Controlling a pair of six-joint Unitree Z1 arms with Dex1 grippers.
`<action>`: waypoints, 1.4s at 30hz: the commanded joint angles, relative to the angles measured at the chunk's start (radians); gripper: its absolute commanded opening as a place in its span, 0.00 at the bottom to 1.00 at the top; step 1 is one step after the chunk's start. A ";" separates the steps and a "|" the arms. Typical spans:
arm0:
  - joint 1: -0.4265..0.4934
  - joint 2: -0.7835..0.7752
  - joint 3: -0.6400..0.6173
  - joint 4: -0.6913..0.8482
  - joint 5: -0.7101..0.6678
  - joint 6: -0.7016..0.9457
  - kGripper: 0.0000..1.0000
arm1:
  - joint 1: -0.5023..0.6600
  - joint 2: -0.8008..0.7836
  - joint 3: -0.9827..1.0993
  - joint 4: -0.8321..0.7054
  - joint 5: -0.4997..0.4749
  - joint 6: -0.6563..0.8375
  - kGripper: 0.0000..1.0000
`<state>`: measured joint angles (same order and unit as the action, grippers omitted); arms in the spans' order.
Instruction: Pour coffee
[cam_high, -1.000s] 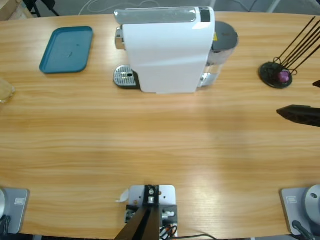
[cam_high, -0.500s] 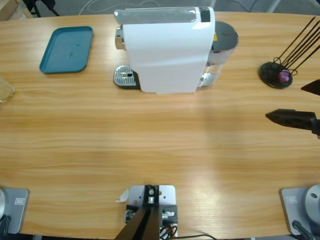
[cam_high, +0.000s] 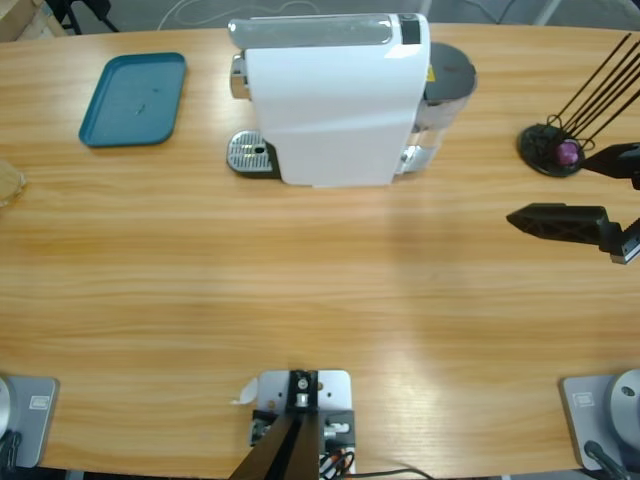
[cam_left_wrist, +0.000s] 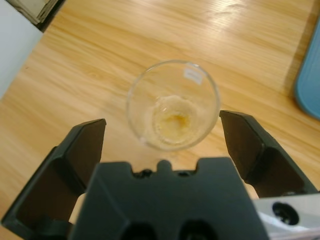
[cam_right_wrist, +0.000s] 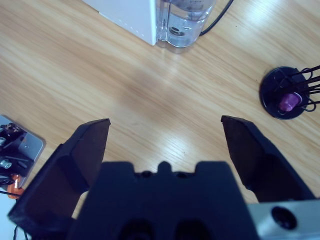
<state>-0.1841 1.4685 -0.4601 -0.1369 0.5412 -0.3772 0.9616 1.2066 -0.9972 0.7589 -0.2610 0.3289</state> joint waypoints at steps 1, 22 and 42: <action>0.018 0.102 0.078 -0.182 -0.035 0.059 1.00 | 0.009 0.054 -0.003 -0.024 0.020 0.012 1.00; 0.050 0.115 0.120 -0.256 -0.044 0.179 0.68 | 0.009 0.067 -0.004 -0.044 0.029 0.018 1.00; 0.155 0.192 0.115 -0.367 -0.102 0.192 0.98 | 0.009 0.076 0.000 -0.044 0.035 0.018 1.00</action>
<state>-0.0954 1.5854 -0.3603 -0.4481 0.5035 -0.2150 0.9616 1.2631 -0.9998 0.7183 -0.2419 0.3339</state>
